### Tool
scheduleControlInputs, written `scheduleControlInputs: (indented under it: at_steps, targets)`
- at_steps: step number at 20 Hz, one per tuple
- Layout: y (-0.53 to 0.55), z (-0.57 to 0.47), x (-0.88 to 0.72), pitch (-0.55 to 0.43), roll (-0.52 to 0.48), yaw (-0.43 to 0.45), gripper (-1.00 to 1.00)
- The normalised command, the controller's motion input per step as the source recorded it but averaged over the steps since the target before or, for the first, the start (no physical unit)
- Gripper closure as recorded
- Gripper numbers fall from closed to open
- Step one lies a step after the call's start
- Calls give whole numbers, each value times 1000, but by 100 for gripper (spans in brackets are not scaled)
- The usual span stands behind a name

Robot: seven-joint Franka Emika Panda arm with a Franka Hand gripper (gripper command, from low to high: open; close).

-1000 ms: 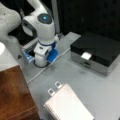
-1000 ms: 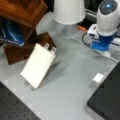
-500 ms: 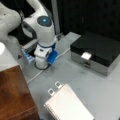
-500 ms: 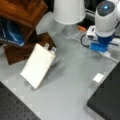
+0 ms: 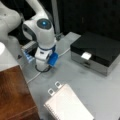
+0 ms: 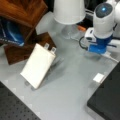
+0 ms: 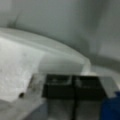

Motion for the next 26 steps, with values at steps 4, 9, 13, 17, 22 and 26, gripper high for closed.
scheduleControlInputs:
  at_steps: [4, 9, 13, 17, 22, 26]
  targets:
    - [-33, -505, -1000, -702, 163, -122, 100]
    - [-35, -493, -1000, -674, 151, -105, 100]
    - [-41, -432, -1000, -622, 130, -108, 100]
    - [-68, -329, -1000, -565, 107, -133, 100]
    - [-90, -196, -1000, -496, 85, -173, 100]
    - [-77, -118, -1000, -454, 47, -231, 100]
